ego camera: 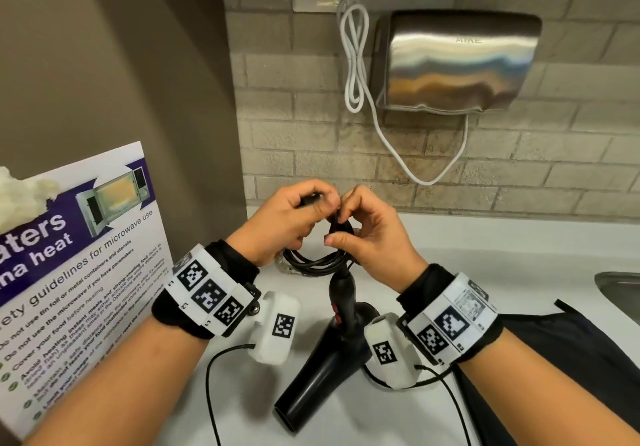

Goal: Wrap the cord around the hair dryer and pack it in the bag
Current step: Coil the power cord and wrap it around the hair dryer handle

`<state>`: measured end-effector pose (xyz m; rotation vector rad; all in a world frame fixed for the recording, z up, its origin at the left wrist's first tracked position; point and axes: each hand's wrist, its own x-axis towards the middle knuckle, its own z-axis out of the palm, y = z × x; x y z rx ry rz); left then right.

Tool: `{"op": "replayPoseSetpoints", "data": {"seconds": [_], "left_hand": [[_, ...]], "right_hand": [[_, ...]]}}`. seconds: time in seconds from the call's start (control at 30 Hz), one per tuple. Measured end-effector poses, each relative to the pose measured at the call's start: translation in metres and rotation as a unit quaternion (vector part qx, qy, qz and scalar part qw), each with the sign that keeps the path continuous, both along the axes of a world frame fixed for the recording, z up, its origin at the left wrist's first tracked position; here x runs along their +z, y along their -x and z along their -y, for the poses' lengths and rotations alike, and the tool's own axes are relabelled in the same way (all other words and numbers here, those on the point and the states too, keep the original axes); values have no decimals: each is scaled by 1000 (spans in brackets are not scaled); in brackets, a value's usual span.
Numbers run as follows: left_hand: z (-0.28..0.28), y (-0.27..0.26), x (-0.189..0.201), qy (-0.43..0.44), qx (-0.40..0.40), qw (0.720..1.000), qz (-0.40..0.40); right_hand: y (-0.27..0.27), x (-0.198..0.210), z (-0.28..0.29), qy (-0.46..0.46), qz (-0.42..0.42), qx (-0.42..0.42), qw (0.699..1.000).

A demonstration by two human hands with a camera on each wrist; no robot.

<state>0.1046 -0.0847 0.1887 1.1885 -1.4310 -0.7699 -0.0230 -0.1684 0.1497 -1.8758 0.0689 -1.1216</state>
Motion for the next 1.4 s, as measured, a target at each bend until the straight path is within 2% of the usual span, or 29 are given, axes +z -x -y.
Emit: {"op": "replayPoseSetpoints", "data": {"seconds": [0.1, 0.17, 0.27, 0.4, 0.6, 0.7, 0.77, 0.87, 1.0, 1.13, 1.27, 1.4], "left_hand": [[-1, 4, -2, 51, 22, 996, 73], [-2, 7, 0, 46, 35, 997, 59], [-1, 4, 1, 26, 56, 998, 22], [2, -7, 3, 16, 73, 997, -38], [4, -14, 2, 7, 70, 996, -55], [4, -14, 1, -5, 63, 996, -59], [4, -14, 1, -10, 54, 997, -55], [3, -15, 2, -33, 50, 998, -18], [3, -10, 1, -92, 43, 993, 68], [5, -9, -2, -119, 33, 984, 127], [3, -3, -7, -113, 14, 978, 174], [5, -8, -9, -63, 73, 980, 174]], "right_hand": [[-1, -6, 1, -32, -14, 10, 999], [-1, -8, 5, -4, -55, 13, 998], [0, -8, 13, 50, -168, 37, 984], [5, -13, 24, 33, -261, 44, 964], [8, -19, 30, -59, -251, 75, 963], [9, -19, 34, -59, -266, 74, 959], [8, -15, 35, -60, -264, 42, 962], [7, -5, 41, -31, -227, -66, 971], [7, 18, 40, 52, -176, -182, 966], [8, 31, 25, 116, -121, -208, 964], [9, 29, 11, 156, -121, -213, 957], [19, 33, 2, 124, -123, -199, 964]]}}
